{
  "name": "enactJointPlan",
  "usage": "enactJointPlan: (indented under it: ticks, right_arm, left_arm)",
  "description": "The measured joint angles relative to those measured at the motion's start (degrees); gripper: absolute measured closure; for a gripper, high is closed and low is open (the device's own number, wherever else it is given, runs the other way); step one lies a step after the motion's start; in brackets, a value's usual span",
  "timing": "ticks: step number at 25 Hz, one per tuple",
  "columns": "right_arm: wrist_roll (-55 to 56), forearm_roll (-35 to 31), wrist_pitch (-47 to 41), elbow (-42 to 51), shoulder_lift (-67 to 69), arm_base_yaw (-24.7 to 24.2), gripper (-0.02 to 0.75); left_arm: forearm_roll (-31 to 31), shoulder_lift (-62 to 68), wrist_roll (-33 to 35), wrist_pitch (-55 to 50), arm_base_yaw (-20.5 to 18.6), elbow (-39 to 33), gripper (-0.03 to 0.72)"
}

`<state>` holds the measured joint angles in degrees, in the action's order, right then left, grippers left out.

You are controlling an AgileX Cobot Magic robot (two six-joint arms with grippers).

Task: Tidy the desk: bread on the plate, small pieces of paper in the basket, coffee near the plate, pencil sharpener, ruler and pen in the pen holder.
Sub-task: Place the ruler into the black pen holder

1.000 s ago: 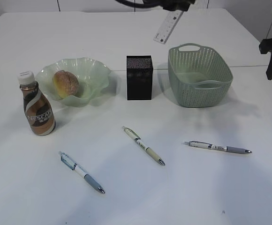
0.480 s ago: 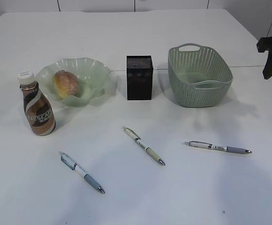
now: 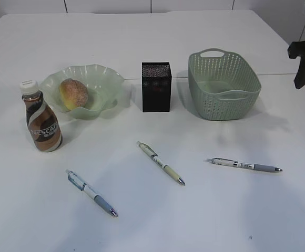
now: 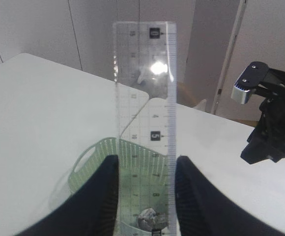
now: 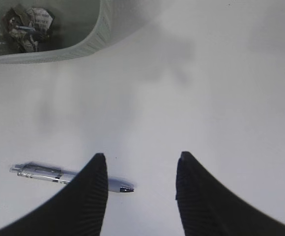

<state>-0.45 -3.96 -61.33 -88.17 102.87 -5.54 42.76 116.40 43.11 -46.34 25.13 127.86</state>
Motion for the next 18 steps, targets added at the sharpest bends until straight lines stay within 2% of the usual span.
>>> enactJointPlan:
  ticks: [5, 12, 18]
  right_arm:
    - [-0.09, 0.0, 0.0, 0.0, 0.0, 0.0, 0.368]
    - [-0.55, 0.0, 0.0, 0.0, 0.0, 0.0, 0.368]
    - [-1.47, 0.0, 0.0, 0.0, 0.0, 0.0, 0.368]
  left_arm:
    - [4.48, 2.17, 8.46, -0.52, -1.15, 0.0, 0.444]
    - [17.5, 7.29, 21.73, -3.52, -3.06, 0.0, 0.444]
    - [27.41, 11.13, 27.11, -6.52, -5.71, 0.0, 0.444]
